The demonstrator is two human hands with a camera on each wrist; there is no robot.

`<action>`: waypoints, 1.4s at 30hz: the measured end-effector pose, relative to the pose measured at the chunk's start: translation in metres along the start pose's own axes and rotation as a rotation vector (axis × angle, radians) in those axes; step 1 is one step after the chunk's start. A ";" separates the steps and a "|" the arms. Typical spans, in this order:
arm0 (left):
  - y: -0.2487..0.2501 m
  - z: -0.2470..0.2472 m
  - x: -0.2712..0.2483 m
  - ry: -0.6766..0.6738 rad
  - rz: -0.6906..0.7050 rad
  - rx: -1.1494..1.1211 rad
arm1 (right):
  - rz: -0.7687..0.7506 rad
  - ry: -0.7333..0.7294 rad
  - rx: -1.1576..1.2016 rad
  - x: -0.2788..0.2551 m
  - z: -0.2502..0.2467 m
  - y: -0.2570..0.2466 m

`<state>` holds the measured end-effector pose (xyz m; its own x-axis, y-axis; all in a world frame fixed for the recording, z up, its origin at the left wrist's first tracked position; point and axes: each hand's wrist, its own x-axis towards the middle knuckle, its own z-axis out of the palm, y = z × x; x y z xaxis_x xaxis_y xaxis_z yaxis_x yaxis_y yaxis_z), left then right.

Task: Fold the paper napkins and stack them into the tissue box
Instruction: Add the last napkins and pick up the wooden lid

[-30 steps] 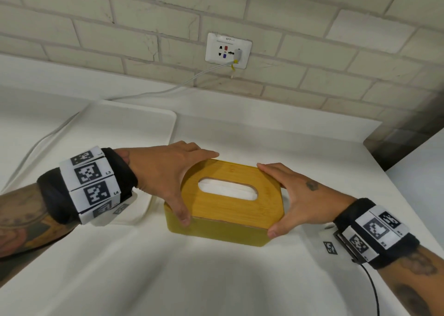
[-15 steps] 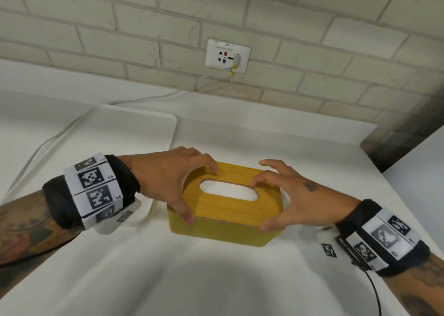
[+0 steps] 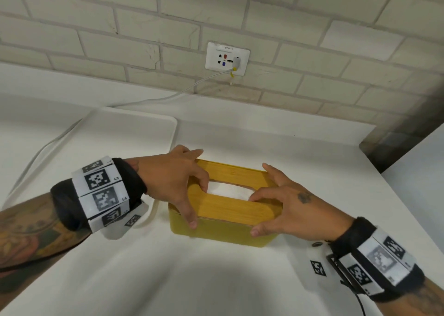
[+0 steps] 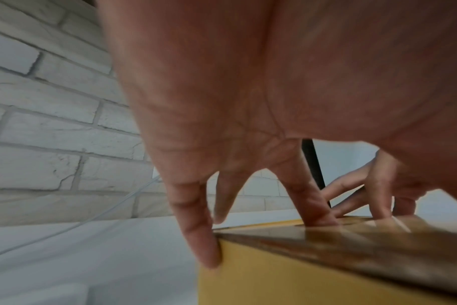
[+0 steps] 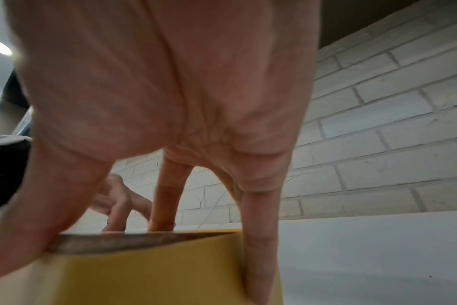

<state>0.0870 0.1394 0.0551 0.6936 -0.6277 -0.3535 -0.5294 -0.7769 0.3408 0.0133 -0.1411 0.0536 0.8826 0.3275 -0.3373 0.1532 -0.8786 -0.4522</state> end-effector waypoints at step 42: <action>0.023 -0.010 0.032 0.083 0.026 0.032 | 0.129 0.088 0.026 0.035 -0.013 -0.035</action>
<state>0.1023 0.1018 0.0604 0.7164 -0.6428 -0.2713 -0.5624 -0.7621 0.3209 0.0447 -0.1034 0.0681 0.9300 0.1797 -0.3207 0.0254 -0.9017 -0.4316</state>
